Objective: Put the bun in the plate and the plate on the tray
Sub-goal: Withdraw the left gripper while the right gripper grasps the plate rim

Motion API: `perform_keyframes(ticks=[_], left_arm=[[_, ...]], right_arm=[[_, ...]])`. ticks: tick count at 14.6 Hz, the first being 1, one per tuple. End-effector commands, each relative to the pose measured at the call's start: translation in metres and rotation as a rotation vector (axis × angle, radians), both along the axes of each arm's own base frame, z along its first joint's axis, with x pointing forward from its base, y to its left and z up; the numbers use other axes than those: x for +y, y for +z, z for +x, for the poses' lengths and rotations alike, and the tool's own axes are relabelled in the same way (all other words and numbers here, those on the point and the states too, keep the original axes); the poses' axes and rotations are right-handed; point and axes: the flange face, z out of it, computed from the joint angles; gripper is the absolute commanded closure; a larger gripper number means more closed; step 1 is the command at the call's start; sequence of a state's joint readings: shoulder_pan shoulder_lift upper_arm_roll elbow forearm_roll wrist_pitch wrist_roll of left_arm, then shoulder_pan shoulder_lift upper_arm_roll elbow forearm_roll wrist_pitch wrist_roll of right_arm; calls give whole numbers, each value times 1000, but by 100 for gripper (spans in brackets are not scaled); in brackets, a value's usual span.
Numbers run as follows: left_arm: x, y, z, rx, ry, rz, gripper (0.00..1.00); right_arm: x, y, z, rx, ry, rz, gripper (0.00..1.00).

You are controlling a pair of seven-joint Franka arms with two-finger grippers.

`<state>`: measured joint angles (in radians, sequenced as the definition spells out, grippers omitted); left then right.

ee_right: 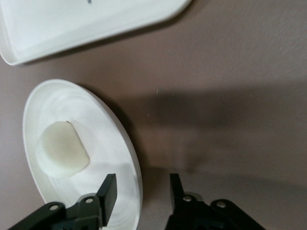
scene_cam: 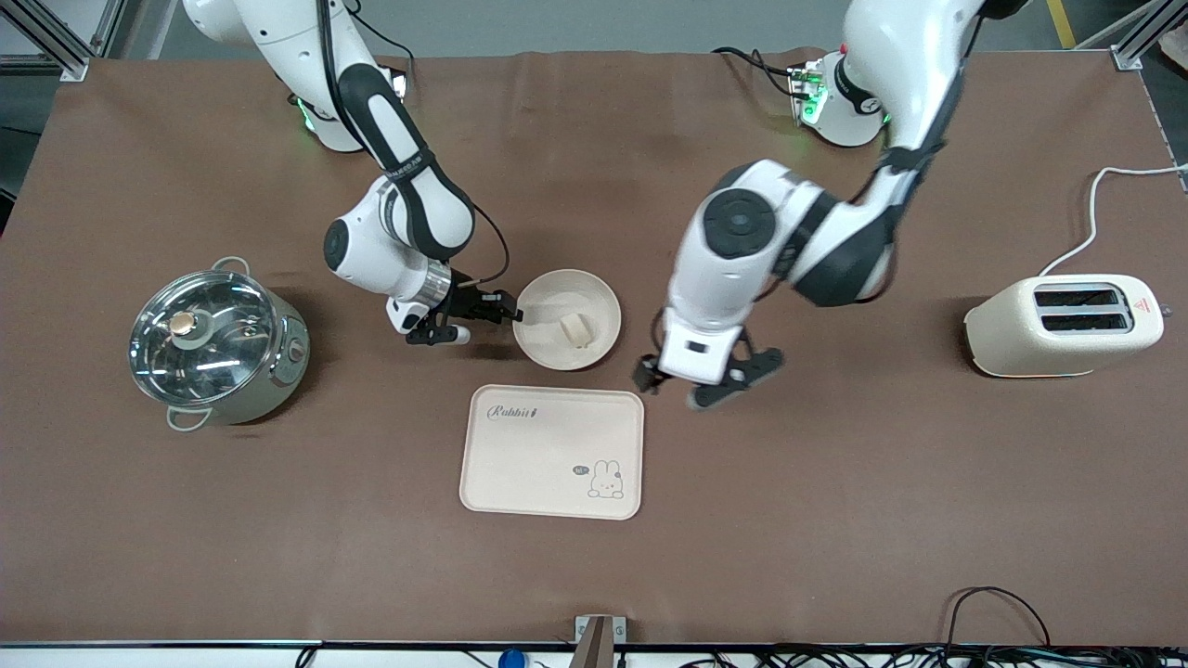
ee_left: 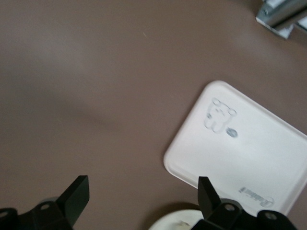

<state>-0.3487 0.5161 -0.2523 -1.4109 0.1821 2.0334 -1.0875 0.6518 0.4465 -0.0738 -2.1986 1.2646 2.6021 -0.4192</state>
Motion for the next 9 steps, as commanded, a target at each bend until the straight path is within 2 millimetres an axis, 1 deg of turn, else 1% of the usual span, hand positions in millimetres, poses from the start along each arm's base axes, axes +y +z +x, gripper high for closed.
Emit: perform_keyframes(ticks=[1, 2, 3, 4, 5, 7, 8, 9], left_arm=[[71, 48, 11, 5, -103, 73, 0], [103, 61, 19, 9, -138, 89, 0], [127, 78, 22, 3, -180, 100, 0], [153, 98, 22, -5, -216, 118, 0], [173, 113, 22, -12, -249, 131, 0], [220, 141, 17, 4, -310, 161, 0], [236, 156, 11, 5, -352, 171, 0], [245, 171, 4, 0, -388, 165, 0]], right_arm=[[9, -4, -1, -9, -11, 6, 51], [12, -6, -3, -7, -4, 4, 55], [15, -6, -5, -6, -3, 6, 65], [16, -7, -6, -5, 0, 5, 81], [16, -6, -6, -6, 0, 6, 90], [16, -6, -6, -3, -6, 9, 98], [15, -6, -5, -2, -10, 10, 100], [14, -6, -5, -1, -11, 11, 100]])
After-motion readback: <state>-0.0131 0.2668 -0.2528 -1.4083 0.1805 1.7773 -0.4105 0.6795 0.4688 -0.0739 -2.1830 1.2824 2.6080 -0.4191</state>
